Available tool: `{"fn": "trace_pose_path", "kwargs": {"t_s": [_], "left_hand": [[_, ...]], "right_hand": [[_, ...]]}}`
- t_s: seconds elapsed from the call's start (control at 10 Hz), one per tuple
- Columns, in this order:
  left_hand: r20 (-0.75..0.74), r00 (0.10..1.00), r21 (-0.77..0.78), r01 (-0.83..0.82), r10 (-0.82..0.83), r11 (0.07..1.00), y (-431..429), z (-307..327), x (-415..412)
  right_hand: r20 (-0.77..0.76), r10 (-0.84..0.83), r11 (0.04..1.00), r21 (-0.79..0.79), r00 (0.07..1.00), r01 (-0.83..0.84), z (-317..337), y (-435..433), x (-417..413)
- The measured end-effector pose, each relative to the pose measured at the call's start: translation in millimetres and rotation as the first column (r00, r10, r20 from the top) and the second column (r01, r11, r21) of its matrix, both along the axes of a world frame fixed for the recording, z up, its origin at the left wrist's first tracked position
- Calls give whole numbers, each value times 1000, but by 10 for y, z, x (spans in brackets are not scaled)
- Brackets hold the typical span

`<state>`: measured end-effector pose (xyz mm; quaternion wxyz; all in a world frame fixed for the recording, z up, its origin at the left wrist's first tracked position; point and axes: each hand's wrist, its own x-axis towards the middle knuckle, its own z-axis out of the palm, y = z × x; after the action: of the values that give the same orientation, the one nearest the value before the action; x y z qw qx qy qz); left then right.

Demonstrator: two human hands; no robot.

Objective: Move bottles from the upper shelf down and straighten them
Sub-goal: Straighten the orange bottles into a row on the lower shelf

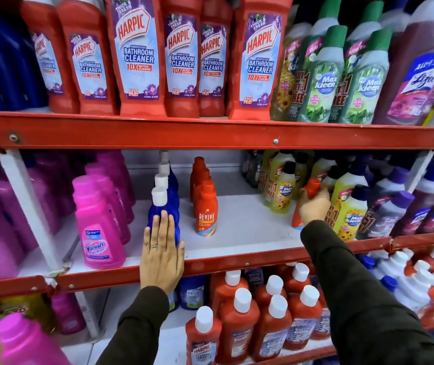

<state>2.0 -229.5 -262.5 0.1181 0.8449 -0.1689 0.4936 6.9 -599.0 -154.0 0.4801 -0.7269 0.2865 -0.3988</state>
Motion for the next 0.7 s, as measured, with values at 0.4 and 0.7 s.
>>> {"fn": "trace_pose_path", "kwargs": {"t_s": [0.4,0.7], "left_hand": [[-10,1000,-4,5,-5,1000,6,7,-15],[-38,999,-3,-3,3,1000,12,20,-32]], "right_hand": [[73,200,971,-146,977,-188,373,936,-447],[14,365,918,-170,931,-357,155,1707,-534]]}}
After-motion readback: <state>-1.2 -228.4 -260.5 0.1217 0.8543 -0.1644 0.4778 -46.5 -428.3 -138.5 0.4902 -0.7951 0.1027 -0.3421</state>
